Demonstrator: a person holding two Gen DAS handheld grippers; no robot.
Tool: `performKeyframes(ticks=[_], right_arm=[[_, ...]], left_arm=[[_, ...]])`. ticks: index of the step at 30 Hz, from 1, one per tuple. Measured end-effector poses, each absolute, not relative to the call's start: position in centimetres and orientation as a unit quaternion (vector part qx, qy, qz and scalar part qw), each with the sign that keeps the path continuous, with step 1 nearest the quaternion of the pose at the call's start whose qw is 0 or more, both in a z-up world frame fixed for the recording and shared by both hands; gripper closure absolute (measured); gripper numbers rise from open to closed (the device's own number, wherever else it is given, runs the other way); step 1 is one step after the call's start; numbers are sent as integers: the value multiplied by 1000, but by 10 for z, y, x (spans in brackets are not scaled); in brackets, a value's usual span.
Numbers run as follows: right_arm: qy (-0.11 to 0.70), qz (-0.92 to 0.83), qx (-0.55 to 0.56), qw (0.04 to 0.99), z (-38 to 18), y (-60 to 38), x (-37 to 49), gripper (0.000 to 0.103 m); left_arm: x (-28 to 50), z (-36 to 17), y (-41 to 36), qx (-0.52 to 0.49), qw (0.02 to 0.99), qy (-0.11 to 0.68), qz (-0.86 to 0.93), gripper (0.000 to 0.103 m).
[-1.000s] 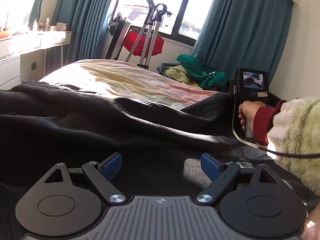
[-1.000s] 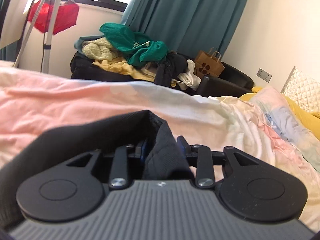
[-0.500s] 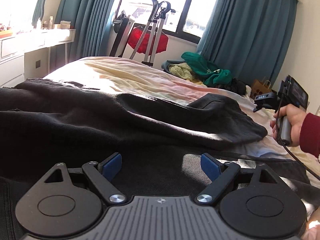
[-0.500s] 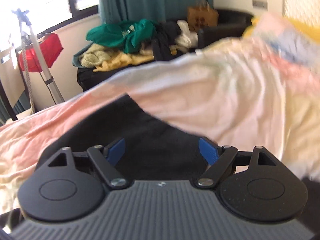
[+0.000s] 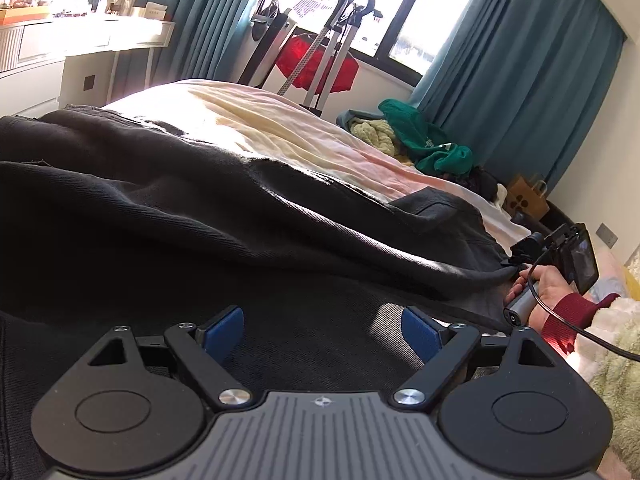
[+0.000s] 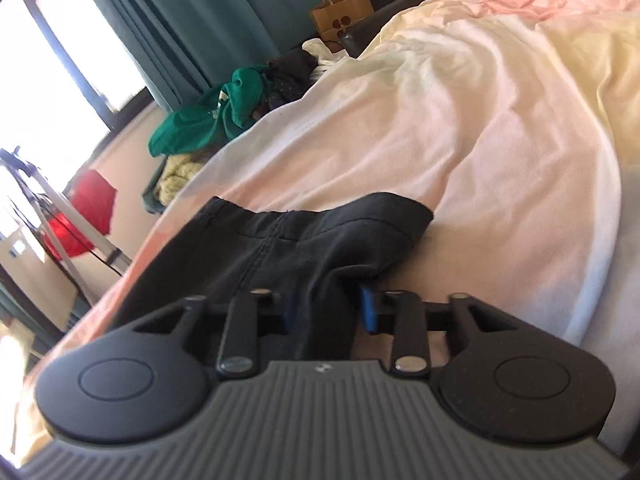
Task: Fold clothes
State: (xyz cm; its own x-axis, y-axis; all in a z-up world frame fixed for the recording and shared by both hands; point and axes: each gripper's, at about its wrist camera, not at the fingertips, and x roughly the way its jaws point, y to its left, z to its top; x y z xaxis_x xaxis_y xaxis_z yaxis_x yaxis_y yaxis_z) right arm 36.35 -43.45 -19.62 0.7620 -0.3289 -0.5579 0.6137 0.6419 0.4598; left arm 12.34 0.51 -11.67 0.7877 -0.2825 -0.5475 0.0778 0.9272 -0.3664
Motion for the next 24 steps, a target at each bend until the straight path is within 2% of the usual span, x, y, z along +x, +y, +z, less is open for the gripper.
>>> performKeyframes(ticks=[5, 10, 19, 24], right_arm=[[211, -296, 218, 906, -148, -426, 368, 96], [159, -295, 202, 920, -107, -440, 322, 96], [240, -304, 268, 882, -191, -475, 216, 96], [234, -289, 301, 878, -198, -477, 205, 92]], left_arm=[[133, -113, 10, -191, 927, 304, -106, 16], [114, -97, 12, -190, 933, 273, -136, 15], [78, -87, 1, -134, 937, 279, -159, 15], [78, -86, -9, -100, 943, 276, -155, 15]])
